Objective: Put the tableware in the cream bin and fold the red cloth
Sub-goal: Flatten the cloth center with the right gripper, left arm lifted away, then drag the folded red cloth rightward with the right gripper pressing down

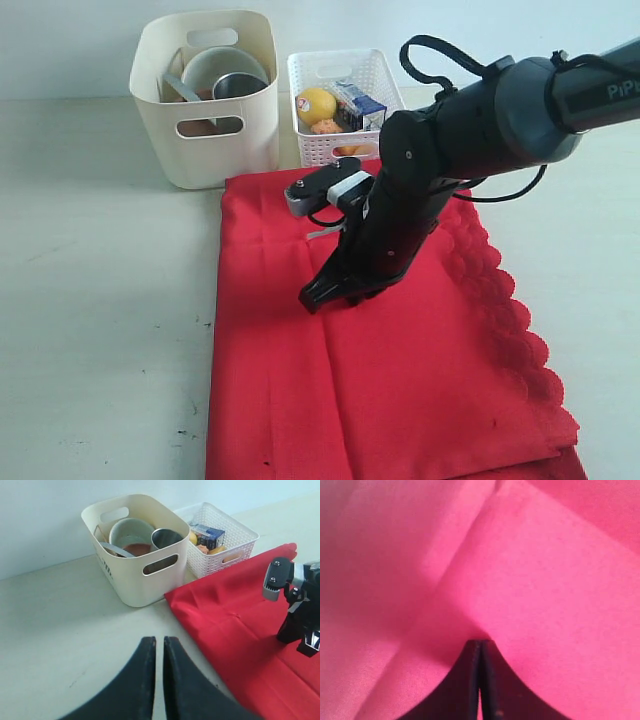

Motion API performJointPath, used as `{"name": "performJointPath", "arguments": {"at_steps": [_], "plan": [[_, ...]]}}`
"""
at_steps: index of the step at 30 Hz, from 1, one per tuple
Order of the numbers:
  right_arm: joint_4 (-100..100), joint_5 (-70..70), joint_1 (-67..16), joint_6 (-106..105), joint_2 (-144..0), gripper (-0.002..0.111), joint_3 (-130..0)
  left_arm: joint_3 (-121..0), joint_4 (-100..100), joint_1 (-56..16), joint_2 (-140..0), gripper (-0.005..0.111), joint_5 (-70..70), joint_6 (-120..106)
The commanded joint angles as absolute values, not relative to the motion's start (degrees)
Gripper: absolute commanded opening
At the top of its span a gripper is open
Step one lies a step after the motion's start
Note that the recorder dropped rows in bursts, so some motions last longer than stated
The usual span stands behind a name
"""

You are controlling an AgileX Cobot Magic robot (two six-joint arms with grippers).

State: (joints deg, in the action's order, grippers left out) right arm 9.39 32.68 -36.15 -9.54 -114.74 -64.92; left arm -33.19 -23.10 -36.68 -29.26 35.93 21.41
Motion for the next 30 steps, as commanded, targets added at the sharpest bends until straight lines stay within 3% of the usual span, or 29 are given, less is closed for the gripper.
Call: {"name": "performJointPath", "arguments": {"at_steps": [1,30], "plan": [[7.4,35.3,-36.3,-6.9,-114.8,0.0,-64.9,-32.5,-23.6,-36.6,-26.9,0.008,34.4,21.7],[-5.1,38.0,-36.2,15.6,-114.3,0.0,-51.6,-30.6,-23.8,-36.6,-18.6,0.008,32.3,22.2]]}}
